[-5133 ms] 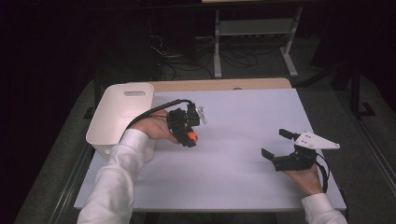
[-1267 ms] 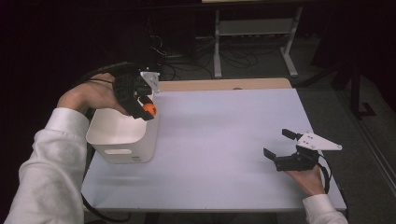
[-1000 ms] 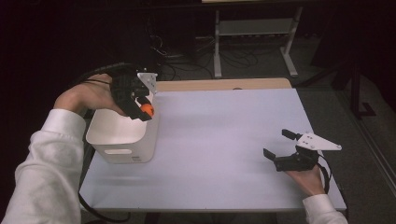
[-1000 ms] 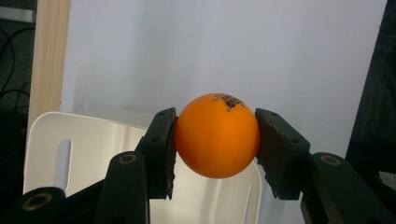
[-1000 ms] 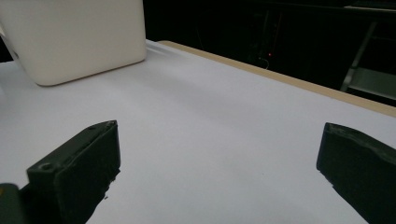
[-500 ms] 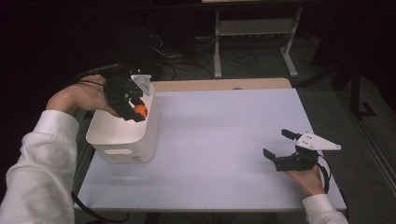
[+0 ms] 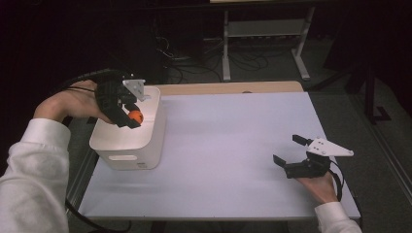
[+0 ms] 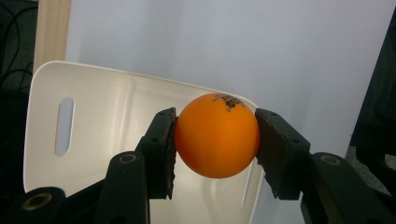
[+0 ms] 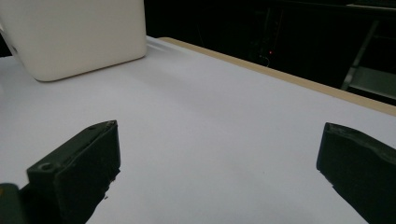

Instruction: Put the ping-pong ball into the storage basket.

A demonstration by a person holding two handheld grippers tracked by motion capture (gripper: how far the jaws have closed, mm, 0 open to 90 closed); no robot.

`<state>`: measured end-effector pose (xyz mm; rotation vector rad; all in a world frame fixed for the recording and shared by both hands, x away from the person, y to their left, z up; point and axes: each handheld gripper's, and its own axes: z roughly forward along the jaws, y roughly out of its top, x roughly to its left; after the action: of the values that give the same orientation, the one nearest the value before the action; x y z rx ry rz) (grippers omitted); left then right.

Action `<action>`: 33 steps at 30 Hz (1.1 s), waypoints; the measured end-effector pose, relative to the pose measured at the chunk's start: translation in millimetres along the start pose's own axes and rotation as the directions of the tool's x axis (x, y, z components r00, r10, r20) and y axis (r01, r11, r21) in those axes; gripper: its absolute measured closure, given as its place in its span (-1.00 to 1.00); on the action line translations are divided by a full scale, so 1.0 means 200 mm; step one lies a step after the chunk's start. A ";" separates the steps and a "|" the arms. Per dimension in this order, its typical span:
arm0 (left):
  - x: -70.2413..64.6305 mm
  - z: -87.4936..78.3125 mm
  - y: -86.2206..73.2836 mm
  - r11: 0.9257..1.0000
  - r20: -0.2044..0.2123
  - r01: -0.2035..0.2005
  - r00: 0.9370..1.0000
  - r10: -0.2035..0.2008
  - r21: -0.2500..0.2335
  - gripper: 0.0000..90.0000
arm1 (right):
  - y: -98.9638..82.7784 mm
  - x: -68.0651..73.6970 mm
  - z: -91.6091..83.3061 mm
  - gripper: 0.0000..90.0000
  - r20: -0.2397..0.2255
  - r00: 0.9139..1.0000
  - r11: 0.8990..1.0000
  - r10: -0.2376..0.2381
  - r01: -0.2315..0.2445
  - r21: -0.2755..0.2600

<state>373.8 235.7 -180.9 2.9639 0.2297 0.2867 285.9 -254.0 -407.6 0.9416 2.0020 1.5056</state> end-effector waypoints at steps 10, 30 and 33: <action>-0.01 -0.01 -0.02 1.000 -0.006 -0.014 1.000 0.014 0.017 0.13 | 0.00 0.00 0.00 -1.00 -0.003 1.000 1.000 0.001 -0.001 0.006; -0.03 0.09 -0.06 0.999 0.016 -0.028 0.999 0.027 0.017 0.13 | 0.00 0.00 0.00 -1.00 0.005 1.000 1.000 -0.006 0.005 0.005; -0.03 0.12 -0.06 1.000 0.022 -0.025 0.999 0.025 -0.001 0.13 | 0.00 0.00 0.00 -1.00 0.002 1.000 1.000 -0.004 0.004 0.011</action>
<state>370.2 243.6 -207.6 2.9689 0.1904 0.2565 285.6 -253.7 -408.0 0.9430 2.0116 1.4926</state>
